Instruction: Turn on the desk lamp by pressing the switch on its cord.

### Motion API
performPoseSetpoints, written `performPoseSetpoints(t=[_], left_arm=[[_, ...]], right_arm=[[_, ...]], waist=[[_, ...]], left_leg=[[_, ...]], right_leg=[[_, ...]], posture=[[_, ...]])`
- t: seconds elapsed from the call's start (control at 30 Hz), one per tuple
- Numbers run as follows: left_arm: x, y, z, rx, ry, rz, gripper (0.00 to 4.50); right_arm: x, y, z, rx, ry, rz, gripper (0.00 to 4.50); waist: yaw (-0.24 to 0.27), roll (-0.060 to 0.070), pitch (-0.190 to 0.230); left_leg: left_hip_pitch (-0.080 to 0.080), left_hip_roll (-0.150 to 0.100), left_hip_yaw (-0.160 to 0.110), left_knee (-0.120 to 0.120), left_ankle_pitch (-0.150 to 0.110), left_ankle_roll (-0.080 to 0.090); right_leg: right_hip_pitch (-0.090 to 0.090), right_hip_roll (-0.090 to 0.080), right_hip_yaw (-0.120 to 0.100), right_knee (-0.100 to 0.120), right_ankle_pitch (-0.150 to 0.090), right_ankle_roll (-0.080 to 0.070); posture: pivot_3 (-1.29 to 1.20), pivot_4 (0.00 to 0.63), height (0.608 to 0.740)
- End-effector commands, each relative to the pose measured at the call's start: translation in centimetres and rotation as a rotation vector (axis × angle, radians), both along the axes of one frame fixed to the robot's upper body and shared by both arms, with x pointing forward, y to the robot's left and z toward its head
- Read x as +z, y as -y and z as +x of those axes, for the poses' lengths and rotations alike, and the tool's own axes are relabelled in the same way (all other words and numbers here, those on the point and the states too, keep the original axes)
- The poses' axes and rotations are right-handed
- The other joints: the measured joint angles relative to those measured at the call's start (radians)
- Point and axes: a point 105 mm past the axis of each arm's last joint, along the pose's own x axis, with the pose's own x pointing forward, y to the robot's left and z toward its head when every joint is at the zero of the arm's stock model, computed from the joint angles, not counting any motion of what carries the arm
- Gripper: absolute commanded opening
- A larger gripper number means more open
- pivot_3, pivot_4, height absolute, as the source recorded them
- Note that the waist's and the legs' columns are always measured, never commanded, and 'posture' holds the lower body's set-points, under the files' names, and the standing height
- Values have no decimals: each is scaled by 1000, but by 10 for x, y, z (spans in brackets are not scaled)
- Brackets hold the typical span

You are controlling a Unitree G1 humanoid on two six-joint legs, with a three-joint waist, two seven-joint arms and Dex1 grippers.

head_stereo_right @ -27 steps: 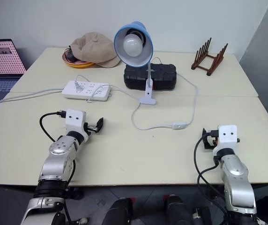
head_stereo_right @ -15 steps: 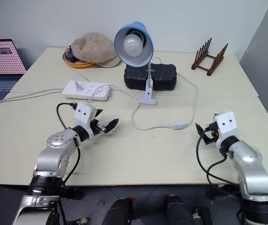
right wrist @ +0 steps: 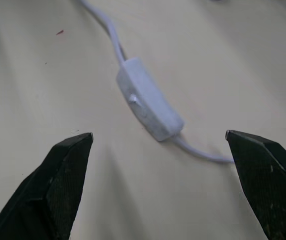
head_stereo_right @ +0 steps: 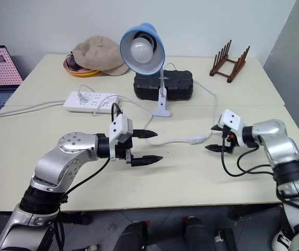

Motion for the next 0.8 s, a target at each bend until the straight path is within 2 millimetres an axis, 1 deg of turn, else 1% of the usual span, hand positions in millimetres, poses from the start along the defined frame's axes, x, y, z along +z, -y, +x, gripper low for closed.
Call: performPoseSetpoints(t=[0.03,0.23,0.33,0.43,0.53,0.63,0.7,0.73,0.8], left_arm=[[9,6,-1,-33,43,-8,4500],[12,5,-1,-11,62,-16,4500],[13,4,-2,2,66,-17,4500],[13,3,1,27,74,-18,4500],[14,4,1,37,76,-27,4500],[14,5,-1,36,73,-30,4500],[13,3,-2,41,70,-30,4500],[12,3,-2,42,68,-29,4500],[12,2,-2,45,67,-28,4500]], right_arm=[[7,-4,6,60,5,-17,4458],[4,-10,23,58,17,-29,4458],[3,-12,27,59,2,-23,4458],[1,-11,31,47,10,-30,3971],[-4,-10,29,59,-6,-39,3084],[-8,-10,27,77,-15,-49,2309],[-8,-10,27,81,-21,-51,1932],[-8,-9,27,82,-21,-52,1591],[-8,-9,27,80,-20,-46,1146]], waist=[[0,0,0],[0,0,0],[0,0,0],[0,0,0],[0,0,0],[0,0,0],[0,0,0],[0,0,0],[0,0,0]], left_leg=[[0,0,0,0,0,0],[0,0,0,1,0,0],[0,0,0,1,0,0],[0,0,0,1,0,0],[0,0,-1,0,0,0],[0,0,0,0,0,0],[0,0,-1,1,0,0],[0,0,-1,1,0,0],[1,0,-1,1,0,0]], right_leg=[[0,0,0,0,0,0],[0,0,0,1,0,1],[0,0,0,1,1,1],[0,0,0,1,1,1],[0,0,0,1,1,1],[0,0,0,1,1,1],[0,0,0,1,1,1],[0,0,0,1,1,1],[0,0,0,1,1,1]], posture=[[0,150,740],[0,150,740],[0,150,740],[0,150,740],[0,150,740],[0,150,740],[0,150,740],[0,150,740],[0,150,740]])
